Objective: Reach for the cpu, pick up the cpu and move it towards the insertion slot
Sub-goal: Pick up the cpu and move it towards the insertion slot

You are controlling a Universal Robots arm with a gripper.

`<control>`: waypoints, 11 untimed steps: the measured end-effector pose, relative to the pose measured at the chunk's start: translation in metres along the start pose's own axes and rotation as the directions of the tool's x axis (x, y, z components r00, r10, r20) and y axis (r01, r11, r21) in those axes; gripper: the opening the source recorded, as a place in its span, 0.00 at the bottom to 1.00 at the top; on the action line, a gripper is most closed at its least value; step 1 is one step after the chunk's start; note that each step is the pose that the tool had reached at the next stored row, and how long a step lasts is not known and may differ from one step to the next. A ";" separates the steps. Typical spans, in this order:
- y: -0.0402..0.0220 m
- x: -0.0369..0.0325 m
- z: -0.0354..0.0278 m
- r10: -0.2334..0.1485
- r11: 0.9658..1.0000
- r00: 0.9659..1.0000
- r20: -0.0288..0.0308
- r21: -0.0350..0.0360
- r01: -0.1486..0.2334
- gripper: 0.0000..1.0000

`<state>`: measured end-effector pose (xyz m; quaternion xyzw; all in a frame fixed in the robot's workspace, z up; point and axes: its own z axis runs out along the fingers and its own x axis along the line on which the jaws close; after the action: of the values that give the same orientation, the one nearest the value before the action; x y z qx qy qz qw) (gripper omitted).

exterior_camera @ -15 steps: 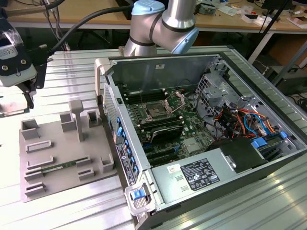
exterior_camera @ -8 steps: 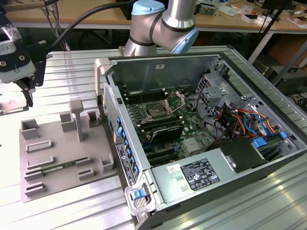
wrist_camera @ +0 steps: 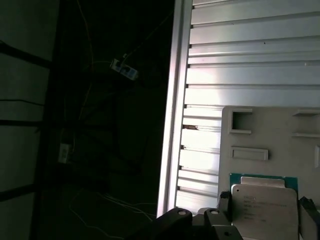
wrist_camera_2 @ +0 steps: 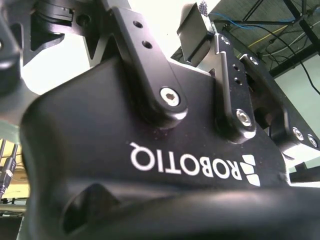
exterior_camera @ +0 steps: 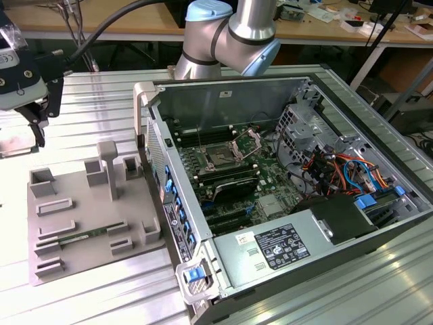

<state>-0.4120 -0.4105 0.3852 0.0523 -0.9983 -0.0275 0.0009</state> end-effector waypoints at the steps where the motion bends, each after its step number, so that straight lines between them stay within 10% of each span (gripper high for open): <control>1: 0.0000 0.0000 -0.0007 0.000 1.000 1.000 0.000 0.000 0.000 0.55; 11: 0.0005 0.0000 -0.0098 0.000 1.000 1.000 0.000 0.000 0.000 0.55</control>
<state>-0.4120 -0.4105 0.3950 0.0523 -0.9982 -0.0277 0.0009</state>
